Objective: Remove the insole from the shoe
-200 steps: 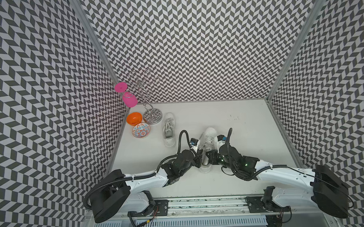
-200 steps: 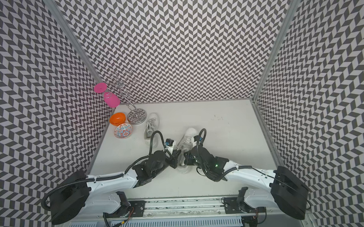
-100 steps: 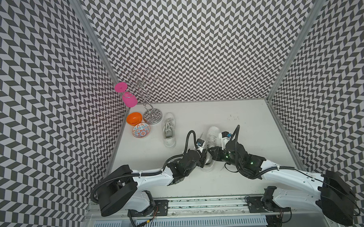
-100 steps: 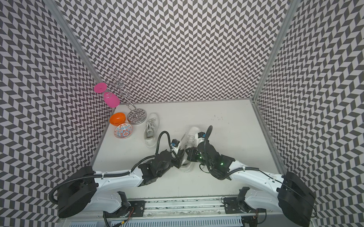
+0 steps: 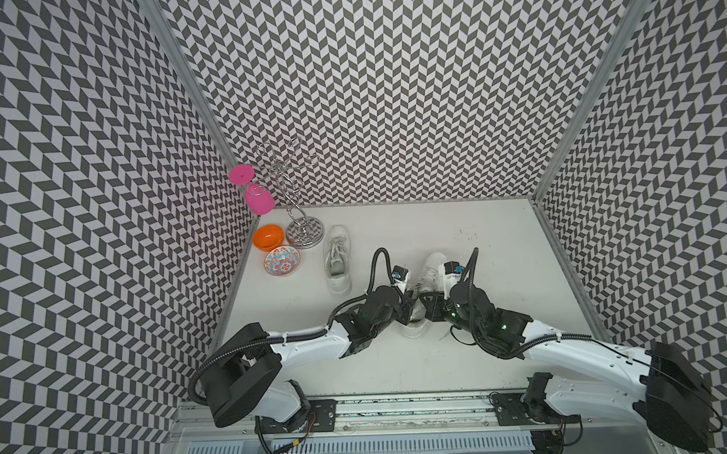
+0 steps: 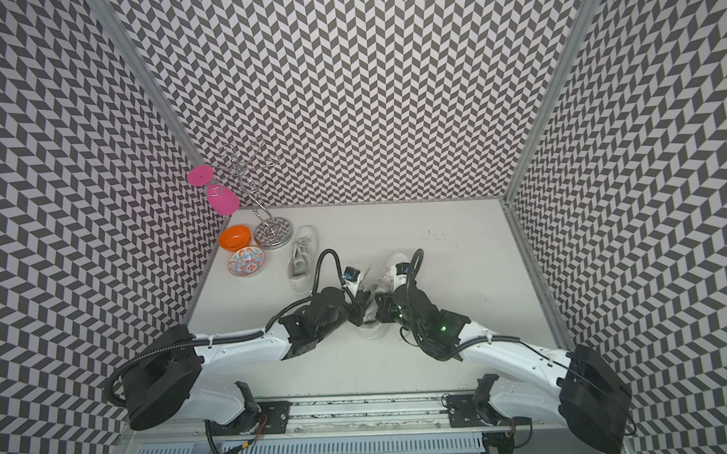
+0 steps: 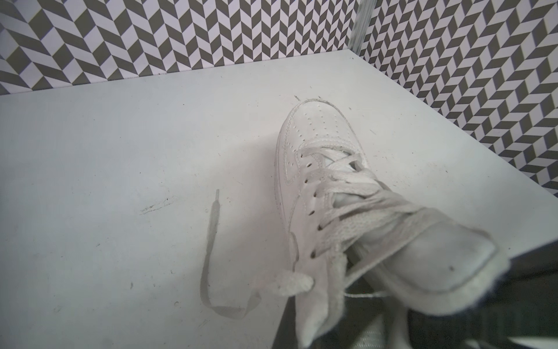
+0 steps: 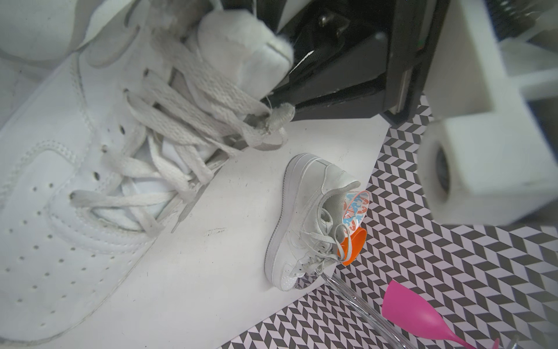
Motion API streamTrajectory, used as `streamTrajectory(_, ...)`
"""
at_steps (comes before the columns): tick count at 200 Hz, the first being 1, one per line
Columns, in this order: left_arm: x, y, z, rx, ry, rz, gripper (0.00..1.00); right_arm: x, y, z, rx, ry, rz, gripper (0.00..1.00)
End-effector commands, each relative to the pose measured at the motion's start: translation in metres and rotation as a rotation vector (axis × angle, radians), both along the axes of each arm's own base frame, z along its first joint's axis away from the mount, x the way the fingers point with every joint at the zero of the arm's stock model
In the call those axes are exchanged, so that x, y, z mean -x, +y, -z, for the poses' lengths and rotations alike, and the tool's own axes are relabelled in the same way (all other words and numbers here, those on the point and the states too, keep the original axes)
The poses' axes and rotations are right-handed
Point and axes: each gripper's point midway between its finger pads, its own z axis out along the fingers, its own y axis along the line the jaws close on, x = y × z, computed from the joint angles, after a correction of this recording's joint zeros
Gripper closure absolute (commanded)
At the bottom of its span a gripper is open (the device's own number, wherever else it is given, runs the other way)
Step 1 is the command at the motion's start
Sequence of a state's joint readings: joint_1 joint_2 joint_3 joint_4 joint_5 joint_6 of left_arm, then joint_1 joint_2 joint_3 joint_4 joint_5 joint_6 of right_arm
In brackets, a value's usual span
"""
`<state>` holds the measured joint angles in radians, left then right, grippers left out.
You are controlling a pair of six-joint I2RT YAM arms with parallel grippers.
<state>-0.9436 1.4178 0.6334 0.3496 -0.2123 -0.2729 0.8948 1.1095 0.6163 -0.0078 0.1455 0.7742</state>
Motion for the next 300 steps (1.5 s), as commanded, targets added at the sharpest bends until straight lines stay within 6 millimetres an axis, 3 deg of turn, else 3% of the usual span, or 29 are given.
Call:
streamTrajectory(1, -0.002, 0.025, 0.010, -0.050, -0.017, -0.070, 1.00, -0.014, -0.006, -0.076, -0.185, -0.194, 0.042, 1.00)
streamTrajectory(14, 0.001, 0.027, 0.006, -0.035, -0.031, -0.066, 1.00, -0.010, -0.001, -0.081, -0.185, -0.232, -0.013, 1.00)
streamTrajectory(30, -0.001, 0.028, 0.008, -0.045, -0.019, -0.076, 1.00, 0.001, 0.020, -0.085, -0.190, -0.233, -0.116, 1.00)
streamTrajectory(63, -0.016, 0.027, -0.005, 0.064, 0.046, -0.082, 1.00, 0.027, 0.068, -0.057, -0.067, -0.204, -0.256, 1.00)
streamTrajectory(94, -0.029, 0.029, -0.026, 0.139, 0.045, -0.102, 1.00, 0.034, 0.078, -0.044, -0.022, -0.197, -0.298, 1.00)
streamTrajectory(115, -0.034, 0.031, -0.026, 0.145, 0.054, -0.118, 1.00, 0.039, 0.083, -0.044, -0.027, -0.198, -0.317, 1.00)
streamTrajectory(156, -0.055, 0.051, -0.016, 0.152, 0.094, -0.240, 1.00, 0.045, 0.084, -0.061, -0.048, -0.237, -0.328, 1.00)
streamTrajectory(230, -0.090, 0.076, -0.013, 0.147, 0.098, -0.359, 1.00, 0.044, 0.075, -0.074, -0.054, -0.258, -0.294, 1.00)
streamTrajectory(300, -0.119, 0.107, -0.001, 0.168, 0.135, -0.456, 1.00, 0.028, 0.034, -0.100, -0.011, -0.351, -0.122, 1.00)
